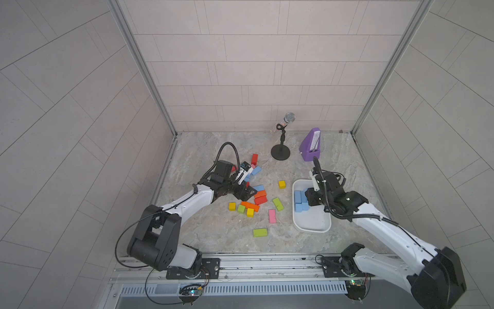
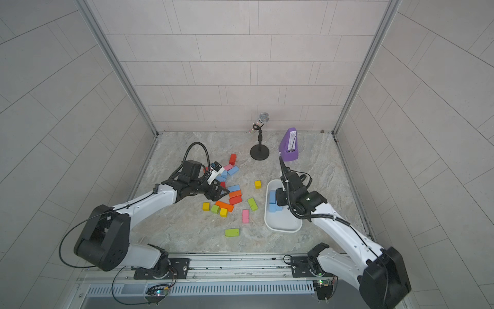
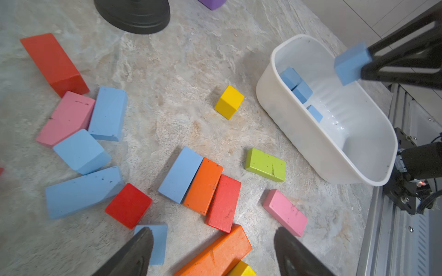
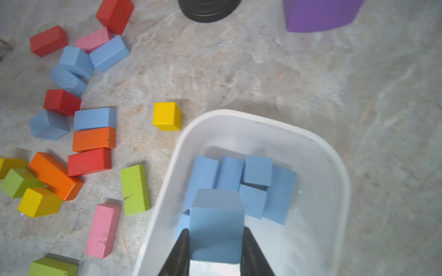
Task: Pick out the blue building blocks
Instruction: Pick up the building block from the center of the board, then place the building block in the storage box.
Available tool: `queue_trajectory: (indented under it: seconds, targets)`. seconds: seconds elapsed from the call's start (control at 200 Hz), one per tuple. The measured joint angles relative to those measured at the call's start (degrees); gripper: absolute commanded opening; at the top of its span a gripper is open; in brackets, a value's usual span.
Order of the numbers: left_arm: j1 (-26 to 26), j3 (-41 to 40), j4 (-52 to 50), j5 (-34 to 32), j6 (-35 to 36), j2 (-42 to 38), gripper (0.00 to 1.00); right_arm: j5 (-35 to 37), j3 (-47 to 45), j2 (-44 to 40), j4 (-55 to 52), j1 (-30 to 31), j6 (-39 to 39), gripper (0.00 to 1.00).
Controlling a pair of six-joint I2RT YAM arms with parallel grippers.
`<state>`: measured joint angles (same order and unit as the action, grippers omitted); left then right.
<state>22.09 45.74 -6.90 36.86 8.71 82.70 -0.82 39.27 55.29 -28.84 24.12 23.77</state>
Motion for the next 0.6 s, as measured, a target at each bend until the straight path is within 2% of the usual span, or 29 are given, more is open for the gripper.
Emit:
queue_trajectory:
  seconds: [0.11,0.21,0.6]
  targets:
    - [0.3,0.0,-0.5,-0.5,0.4,0.4,0.84,0.1,-3.6,-5.9,-1.5,-3.4,0.0,0.14]
    - [0.5,0.1,-0.5,-0.9,0.8,0.4,0.84,0.0,-5.9,-6.9,-2.4,-4.3,0.1,0.14]
    - [0.6,0.1,-0.6,-1.4,1.4,0.4,0.84,-1.7,-5.6,6.2,-2.2,-4.6,0.9,0.13]
